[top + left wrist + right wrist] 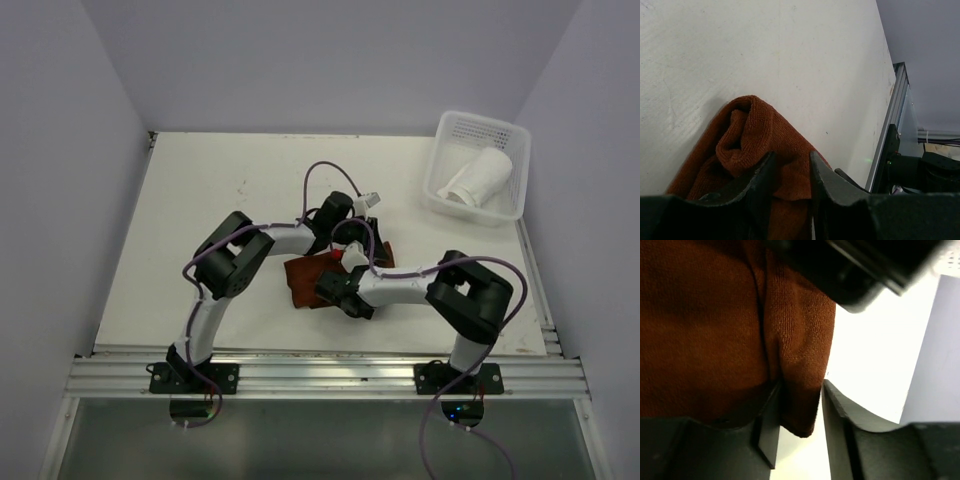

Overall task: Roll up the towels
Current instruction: Roll the towel

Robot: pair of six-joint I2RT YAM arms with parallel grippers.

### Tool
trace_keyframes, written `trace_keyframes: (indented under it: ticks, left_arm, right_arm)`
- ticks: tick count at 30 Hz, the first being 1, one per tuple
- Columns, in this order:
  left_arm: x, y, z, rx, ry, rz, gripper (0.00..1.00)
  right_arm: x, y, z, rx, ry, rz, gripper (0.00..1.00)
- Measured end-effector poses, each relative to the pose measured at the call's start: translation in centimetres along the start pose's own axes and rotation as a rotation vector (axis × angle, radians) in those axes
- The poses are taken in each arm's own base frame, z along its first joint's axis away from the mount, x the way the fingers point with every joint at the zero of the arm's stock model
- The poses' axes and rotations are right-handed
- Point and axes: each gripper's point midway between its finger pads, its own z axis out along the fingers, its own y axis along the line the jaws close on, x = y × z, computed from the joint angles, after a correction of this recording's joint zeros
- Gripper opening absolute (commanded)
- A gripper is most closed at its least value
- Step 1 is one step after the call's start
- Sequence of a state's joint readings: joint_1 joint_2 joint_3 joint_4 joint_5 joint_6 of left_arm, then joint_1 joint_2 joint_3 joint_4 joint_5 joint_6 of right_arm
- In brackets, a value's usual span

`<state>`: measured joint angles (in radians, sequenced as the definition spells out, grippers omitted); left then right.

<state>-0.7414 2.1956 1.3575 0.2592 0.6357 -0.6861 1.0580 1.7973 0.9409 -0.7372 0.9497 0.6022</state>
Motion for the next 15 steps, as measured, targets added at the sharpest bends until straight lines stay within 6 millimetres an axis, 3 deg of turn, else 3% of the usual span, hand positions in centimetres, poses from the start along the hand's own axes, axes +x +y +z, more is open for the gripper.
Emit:
trace_keyframes:
  ticks: [3,11,15]
  left_arm:
    - [0.2,-0.1,0.3,-0.009,-0.002,0.005,0.36]
    - [0.6,1.2,0.6,-0.032,-0.003,-0.01,0.36]
    - [0.6,1.2,0.6,-0.03,-0.005,-0.008,0.35]
  right_arm:
    - [0.3,-0.4,-0.4,-0.045,-0.015,0.043,0.49]
    - [-2.4,-0.4,-4.1,-0.301,-0.178,0.34,0.61]
    - [-1.4,-0.5,-4.8,-0.384,-0.205,0.403,0.64]
